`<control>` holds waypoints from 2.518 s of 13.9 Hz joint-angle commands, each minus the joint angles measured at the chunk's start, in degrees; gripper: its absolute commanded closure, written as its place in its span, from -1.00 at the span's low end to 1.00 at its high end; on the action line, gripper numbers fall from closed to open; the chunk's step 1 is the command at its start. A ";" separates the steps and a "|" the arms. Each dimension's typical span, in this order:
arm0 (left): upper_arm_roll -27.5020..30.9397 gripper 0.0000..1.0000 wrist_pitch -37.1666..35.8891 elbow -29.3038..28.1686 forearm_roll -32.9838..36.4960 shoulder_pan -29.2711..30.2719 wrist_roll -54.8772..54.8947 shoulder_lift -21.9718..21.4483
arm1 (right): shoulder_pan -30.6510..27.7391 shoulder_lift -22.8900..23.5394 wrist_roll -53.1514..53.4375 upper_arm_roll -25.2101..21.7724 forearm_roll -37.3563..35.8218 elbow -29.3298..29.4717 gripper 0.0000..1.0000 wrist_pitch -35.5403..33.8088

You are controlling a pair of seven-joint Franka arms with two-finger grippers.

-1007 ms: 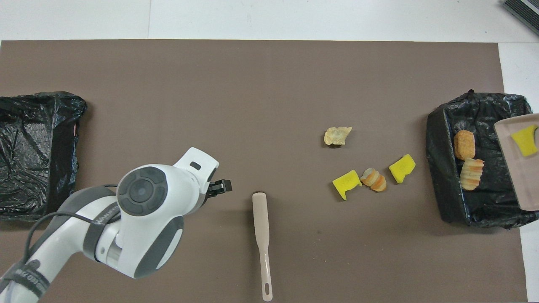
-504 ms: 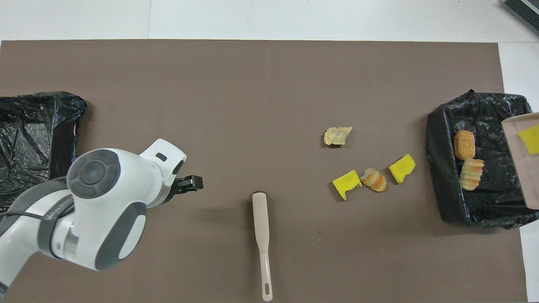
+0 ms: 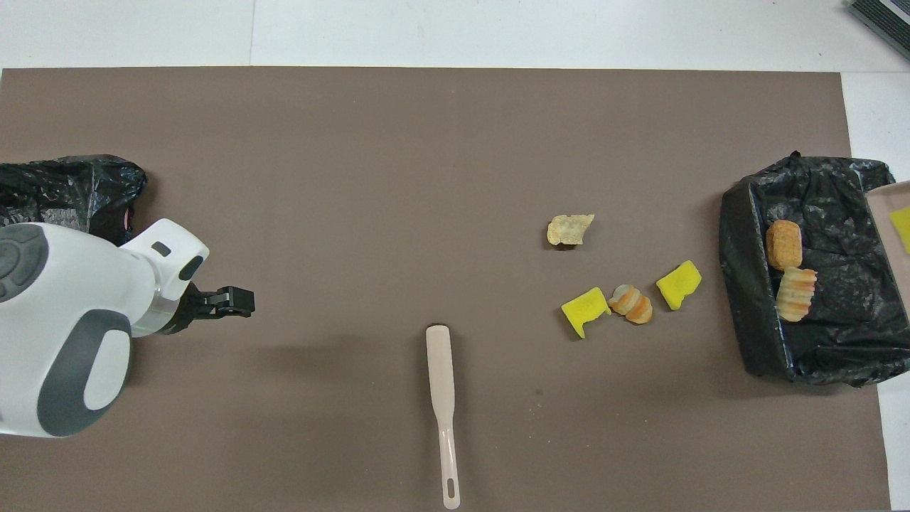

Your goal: Sweep and dump trash in bin

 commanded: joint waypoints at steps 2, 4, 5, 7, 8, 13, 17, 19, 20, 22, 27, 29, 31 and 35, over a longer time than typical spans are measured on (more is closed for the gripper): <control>-0.51 -1.00 -0.58 1.62 0.90 5.35 7.82 0.19 | 2.65 -3.21 5.48 0.11 -5.32 -3.73 1.00 -2.56; -0.51 -1.00 -0.67 4.68 0.90 7.27 10.47 1.50 | 2.66 -2.51 7.85 0.11 -6.11 -5.31 1.00 -2.21; -0.51 -1.00 -1.37 7.74 0.90 7.81 11.09 2.73 | 2.66 -2.42 11.26 0.11 -6.64 -7.50 1.00 -2.03; -0.51 -1.00 -3.99 13.20 0.90 8.17 11.18 4.05 | 3.45 -2.42 14.19 0.20 -8.13 -9.71 1.00 -1.94; -0.51 -1.00 -6.88 17.14 0.90 8.08 11.09 4.84 | 3.54 -2.33 13.68 0.20 -8.92 -9.46 1.00 -2.46; -1.21 -1.00 -20.25 29.03 1.08 7.03 11.09 4.50 | 2.84 -2.95 2.79 0.02 -9.90 -4.98 1.00 -1.68; -3.14 -1.00 -24.75 32.38 1.78 6.94 11.00 4.33 | 2.57 -3.30 1.28 -0.51 -2.80 -4.88 1.00 -1.76; -4.20 -1.00 -24.84 34.57 1.87 6.94 10.66 4.41 | 2.14 -3.03 1.45 -0.94 4.92 -4.88 1.00 -1.68; -4.63 -1.00 -24.84 34.76 1.61 6.85 10.39 4.41 | 1.26 -2.95 1.98 -0.95 7.57 -4.88 1.00 -1.68; -4.81 -1.00 -24.31 33.10 1.43 6.93 10.48 3.63 | 0.81 -2.60 2.68 -0.86 13.01 -4.80 1.00 -0.98; -4.73 -1.00 -23.96 28.09 1.34 7.72 9.95 1.70 | 2.39 -2.42 13.39 -0.07 24.62 -4.80 1.00 -1.94; -4.55 -1.00 -24.14 25.63 1.34 7.90 9.95 0.47 | 3.18 -1.98 17.60 0.11 31.21 -4.80 1.00 -4.12; -4.38 -1.00 -23.96 24.92 1.34 7.90 10.04 -0.07 | 6.16 -0.58 26.37 0.72 34.03 -4.80 1.00 -8.16; -4.46 -1.00 -21.68 24.65 1.34 7.02 10.04 0.28 | 12.13 4.16 45.08 0.90 46.16 -3.66 1.00 -12.22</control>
